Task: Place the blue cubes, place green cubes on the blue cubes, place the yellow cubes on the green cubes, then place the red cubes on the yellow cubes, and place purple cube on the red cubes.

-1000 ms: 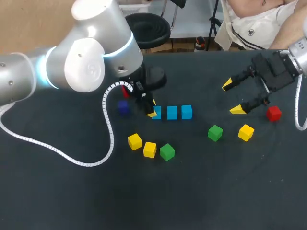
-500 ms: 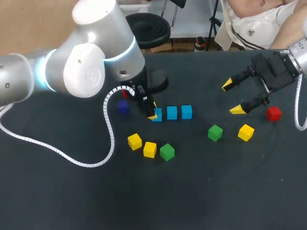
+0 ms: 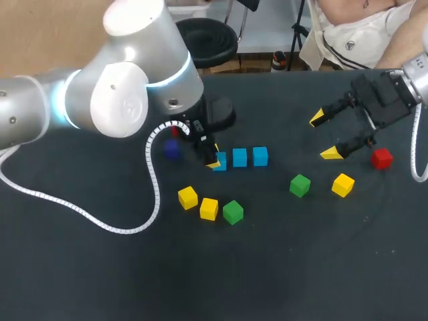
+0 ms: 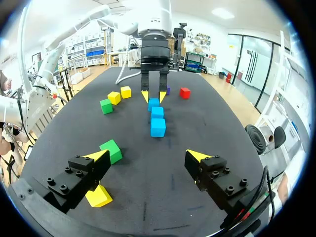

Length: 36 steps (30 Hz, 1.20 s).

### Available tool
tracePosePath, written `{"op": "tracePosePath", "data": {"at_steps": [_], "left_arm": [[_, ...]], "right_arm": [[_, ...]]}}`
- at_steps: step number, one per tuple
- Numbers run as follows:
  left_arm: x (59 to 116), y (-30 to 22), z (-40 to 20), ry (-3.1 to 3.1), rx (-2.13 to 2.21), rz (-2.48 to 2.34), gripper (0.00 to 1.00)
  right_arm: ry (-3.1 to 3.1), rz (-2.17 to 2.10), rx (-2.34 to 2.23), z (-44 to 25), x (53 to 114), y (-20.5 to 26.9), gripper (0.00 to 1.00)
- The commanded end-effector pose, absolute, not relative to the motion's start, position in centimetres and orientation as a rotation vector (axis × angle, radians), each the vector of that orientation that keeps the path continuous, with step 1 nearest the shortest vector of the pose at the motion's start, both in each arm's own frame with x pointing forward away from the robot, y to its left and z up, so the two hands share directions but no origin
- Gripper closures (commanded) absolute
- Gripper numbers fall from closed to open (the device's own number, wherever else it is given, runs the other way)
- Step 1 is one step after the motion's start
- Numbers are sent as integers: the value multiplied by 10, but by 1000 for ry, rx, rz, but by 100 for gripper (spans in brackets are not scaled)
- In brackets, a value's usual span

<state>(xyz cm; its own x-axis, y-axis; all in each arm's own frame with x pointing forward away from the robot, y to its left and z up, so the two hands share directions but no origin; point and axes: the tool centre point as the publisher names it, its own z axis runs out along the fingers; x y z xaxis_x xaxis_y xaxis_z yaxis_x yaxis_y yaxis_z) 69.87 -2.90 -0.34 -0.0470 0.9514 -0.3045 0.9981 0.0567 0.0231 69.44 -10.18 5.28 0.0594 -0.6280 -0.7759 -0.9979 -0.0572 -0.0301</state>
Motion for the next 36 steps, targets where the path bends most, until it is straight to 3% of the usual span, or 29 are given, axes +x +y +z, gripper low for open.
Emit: {"op": "tracePosePath", "data": {"at_steps": [1, 36], "left_arm": [[701, -29, -6, 2105, 1985, -279, 100], [709, -32, -7, 2106, 1987, -267, 100]], "right_arm": [[1627, 803, -1749, 53, 694, -102, 0], [1627, 803, -1749, 53, 694, -102, 0]]}}
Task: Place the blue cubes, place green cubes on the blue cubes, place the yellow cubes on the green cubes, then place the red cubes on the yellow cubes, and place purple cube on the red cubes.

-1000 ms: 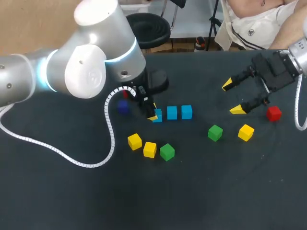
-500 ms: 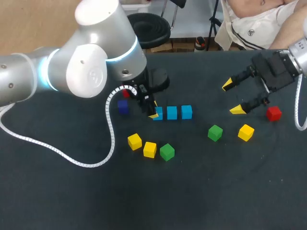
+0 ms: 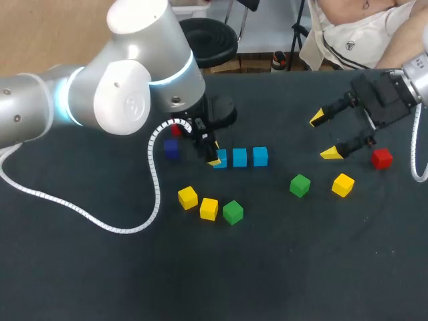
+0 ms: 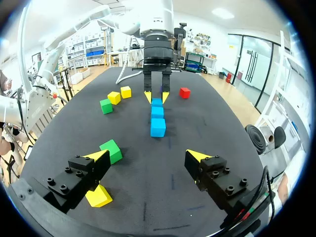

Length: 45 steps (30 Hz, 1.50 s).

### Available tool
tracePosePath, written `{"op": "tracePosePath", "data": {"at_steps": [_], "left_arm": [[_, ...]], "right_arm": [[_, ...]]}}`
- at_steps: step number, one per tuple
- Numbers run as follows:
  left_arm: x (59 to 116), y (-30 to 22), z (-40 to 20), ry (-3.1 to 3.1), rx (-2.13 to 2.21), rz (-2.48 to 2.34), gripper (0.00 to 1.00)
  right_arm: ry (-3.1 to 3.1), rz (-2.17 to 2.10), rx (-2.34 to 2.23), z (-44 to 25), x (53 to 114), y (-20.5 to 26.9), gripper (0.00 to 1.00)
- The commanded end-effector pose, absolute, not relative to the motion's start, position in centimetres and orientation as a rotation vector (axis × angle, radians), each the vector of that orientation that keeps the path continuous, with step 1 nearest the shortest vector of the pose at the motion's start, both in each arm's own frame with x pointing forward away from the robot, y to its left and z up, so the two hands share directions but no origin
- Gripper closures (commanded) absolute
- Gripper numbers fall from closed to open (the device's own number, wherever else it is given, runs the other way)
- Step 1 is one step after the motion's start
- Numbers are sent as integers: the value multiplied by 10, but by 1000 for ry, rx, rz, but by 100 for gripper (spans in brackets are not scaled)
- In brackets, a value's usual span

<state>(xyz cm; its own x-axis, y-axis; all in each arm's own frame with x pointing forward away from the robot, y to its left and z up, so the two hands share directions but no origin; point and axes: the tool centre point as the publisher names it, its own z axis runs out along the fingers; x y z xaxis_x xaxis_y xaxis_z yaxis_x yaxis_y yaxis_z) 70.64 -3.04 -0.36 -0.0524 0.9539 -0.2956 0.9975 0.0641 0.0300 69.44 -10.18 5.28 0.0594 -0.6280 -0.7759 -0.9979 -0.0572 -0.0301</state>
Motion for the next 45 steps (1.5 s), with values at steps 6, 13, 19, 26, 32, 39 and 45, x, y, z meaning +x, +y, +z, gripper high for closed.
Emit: {"op": "tracePosePath", "data": {"at_steps": [6, 13, 19, 26, 32, 39, 45], "left_arm": [[710, -31, -4, 2104, 1983, -266, 100], [712, -30, 2, 2093, 1974, -254, 100], [711, -30, -4, 2102, 1981, -256, 100], [711, -29, -6, 2113, 1977, -260, 100], [713, -28, -3, 2111, 1968, -254, 100], [713, -28, -5, 2113, 1966, -254, 100], [712, -30, -7, 2115, 1973, -269, 100]], "right_arm": [[1627, 803, -1749, 53, 694, -102, 0], [1627, 803, -1749, 53, 694, -102, 0], [1627, 803, -1749, 53, 694, -102, 0], [1627, 803, -1749, 53, 694, -102, 0], [1627, 803, -1749, 53, 694, -102, 0], [1627, 803, -1749, 53, 694, -102, 0], [1627, 803, -1749, 53, 694, -102, 0]]}}
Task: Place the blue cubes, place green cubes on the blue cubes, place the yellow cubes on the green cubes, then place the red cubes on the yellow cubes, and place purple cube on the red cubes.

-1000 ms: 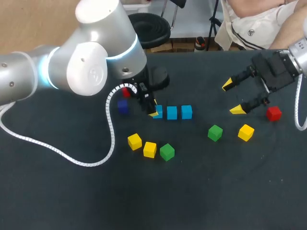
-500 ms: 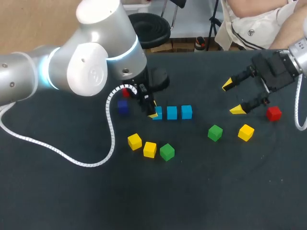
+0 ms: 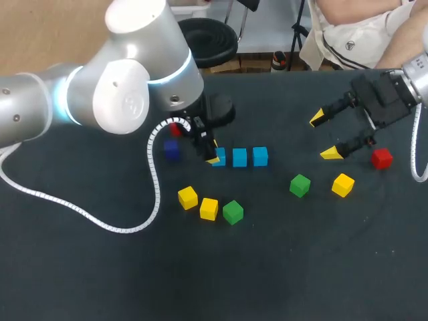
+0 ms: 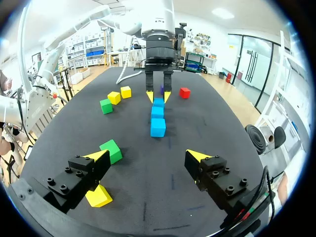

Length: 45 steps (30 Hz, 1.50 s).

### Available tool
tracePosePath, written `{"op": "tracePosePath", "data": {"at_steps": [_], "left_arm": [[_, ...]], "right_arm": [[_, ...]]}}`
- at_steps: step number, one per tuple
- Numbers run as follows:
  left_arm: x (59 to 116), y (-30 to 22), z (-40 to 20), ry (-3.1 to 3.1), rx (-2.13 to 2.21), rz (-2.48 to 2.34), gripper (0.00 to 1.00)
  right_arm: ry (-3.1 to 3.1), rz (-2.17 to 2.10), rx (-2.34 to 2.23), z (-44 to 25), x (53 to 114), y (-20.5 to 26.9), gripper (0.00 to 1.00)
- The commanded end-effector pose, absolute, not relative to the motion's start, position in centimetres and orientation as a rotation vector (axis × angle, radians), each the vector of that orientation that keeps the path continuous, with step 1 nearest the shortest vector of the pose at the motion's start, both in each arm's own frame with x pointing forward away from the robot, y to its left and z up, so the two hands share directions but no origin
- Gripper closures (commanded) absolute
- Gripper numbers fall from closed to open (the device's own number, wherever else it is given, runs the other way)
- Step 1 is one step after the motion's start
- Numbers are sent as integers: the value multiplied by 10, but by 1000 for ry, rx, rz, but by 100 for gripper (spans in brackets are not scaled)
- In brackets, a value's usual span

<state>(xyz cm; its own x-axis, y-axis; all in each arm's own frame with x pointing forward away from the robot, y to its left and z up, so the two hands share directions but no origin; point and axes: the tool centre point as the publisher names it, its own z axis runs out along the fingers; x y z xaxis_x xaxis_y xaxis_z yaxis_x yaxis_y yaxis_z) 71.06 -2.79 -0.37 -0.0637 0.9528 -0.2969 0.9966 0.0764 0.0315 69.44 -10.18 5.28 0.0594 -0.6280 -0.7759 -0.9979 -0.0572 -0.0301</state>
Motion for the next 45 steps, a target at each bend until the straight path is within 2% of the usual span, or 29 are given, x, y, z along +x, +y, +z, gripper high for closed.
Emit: {"op": "tracePosePath", "data": {"at_steps": [1, 31, 45], "left_arm": [[712, -31, -7, 2114, 1974, -271, 100], [712, -31, -3, 2114, 1981, -257, 100], [710, -32, -8, 2121, 1980, -276, 97]], "right_arm": [[1627, 803, -1749, 53, 694, -102, 0], [1627, 803, -1749, 53, 694, -102, 0], [1627, 803, -1749, 53, 694, -102, 0]]}}
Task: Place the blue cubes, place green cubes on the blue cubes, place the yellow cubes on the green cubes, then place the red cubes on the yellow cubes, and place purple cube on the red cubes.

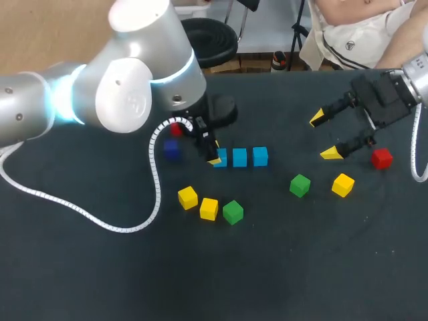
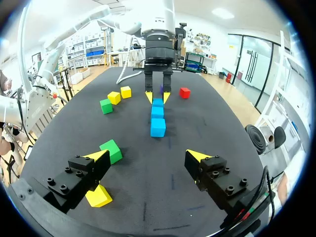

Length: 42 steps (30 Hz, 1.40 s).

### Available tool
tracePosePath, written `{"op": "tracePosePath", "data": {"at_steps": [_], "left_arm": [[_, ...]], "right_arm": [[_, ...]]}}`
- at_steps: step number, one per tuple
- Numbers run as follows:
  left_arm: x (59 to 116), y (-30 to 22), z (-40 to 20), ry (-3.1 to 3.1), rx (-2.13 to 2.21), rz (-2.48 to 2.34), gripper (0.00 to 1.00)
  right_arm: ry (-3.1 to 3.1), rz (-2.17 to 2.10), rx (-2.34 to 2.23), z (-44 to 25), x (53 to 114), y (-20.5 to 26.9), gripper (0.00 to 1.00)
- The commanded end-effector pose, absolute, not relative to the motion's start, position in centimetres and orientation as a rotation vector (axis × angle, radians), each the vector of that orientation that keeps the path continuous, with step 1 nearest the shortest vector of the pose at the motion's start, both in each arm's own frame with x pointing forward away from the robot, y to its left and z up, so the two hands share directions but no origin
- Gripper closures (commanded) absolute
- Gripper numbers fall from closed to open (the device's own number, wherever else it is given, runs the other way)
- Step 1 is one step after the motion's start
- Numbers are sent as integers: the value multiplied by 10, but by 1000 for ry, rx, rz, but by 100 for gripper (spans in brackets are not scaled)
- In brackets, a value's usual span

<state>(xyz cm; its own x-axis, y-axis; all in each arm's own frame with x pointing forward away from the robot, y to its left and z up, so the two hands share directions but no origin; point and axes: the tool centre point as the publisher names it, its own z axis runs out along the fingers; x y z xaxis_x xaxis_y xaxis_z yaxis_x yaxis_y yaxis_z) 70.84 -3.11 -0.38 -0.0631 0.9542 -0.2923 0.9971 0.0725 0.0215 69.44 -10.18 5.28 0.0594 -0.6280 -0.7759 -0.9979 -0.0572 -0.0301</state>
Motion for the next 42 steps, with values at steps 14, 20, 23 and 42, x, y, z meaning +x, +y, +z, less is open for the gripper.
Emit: {"op": "tracePosePath", "data": {"at_steps": [14, 20, 23, 42], "left_arm": [[712, -30, -2, 2113, 1974, -263, 91], [710, -32, -6, 2115, 1982, -274, 91], [710, -33, -6, 2115, 1984, -276, 91], [710, -33, -7, 2122, 1981, -277, 55]], "right_arm": [[1627, 803, -1749, 53, 694, -102, 0], [1627, 803, -1749, 53, 694, -102, 0], [1627, 803, -1749, 53, 694, -102, 0], [1627, 803, -1749, 53, 694, -102, 0]]}}
